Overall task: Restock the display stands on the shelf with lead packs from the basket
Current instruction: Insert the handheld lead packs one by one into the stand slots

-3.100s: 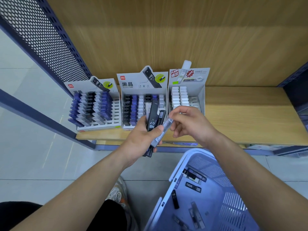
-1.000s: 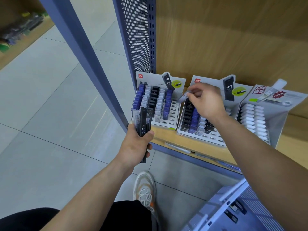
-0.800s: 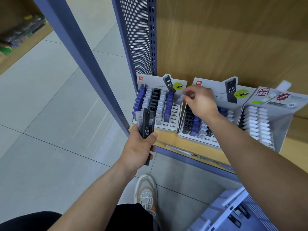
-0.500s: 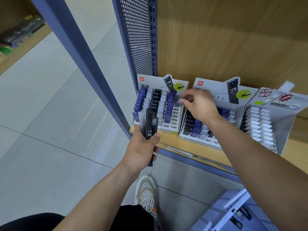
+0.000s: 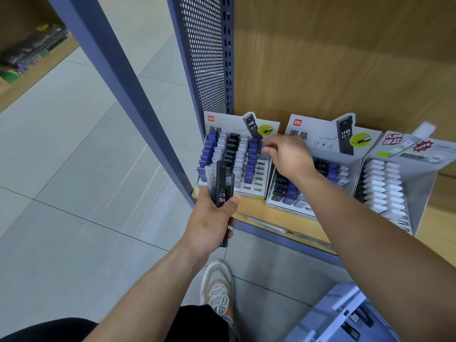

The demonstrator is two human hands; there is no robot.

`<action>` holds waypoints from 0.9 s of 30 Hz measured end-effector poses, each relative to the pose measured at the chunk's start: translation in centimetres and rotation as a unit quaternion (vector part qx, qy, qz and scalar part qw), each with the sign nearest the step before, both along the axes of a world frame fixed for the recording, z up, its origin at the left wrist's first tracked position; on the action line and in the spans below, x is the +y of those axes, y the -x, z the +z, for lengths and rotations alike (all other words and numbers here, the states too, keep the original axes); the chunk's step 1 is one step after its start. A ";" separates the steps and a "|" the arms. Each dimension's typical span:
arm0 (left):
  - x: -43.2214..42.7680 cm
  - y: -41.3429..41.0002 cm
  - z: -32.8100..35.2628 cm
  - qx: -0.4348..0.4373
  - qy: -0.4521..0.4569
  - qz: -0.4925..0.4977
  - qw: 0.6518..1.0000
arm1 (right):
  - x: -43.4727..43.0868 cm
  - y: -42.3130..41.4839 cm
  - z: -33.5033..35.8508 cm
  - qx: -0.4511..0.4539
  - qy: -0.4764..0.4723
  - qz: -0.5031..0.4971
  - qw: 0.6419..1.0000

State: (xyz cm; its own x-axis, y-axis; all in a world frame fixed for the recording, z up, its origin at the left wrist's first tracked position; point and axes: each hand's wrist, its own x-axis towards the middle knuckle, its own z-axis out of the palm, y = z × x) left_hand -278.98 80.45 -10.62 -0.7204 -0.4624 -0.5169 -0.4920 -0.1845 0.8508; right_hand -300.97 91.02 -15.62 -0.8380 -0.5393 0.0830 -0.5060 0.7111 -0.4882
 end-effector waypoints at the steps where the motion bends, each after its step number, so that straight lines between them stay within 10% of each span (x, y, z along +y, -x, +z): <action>1: 0.0 0.0 0.0 0.004 -0.001 0.000 1.000 | -0.2 0.0 -0.1 0.006 -0.012 -0.001 1.000; 10: 0.4 0.3 1.2 0.036 -0.020 -0.028 0.999 | 1.0 -1.7 2.3 -0.005 0.089 -0.062 0.994; 16: 2.3 0.5 2.3 0.085 -0.063 -0.086 0.991 | 5.0 -8.8 8.0 -0.301 0.225 0.023 0.927; 27: 6.3 1.0 4.1 0.116 -0.088 -0.158 0.977 | 11.2 -10.7 10.3 -0.381 0.301 -0.007 0.874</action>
State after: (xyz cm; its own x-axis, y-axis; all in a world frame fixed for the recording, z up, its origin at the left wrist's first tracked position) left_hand -279.98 86.70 -6.50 -0.9199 -0.1169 -0.3744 -0.3461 -0.2071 0.9151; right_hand -290.24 102.20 -5.34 -0.7798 -0.5793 -0.2373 0.1371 0.2119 -0.9676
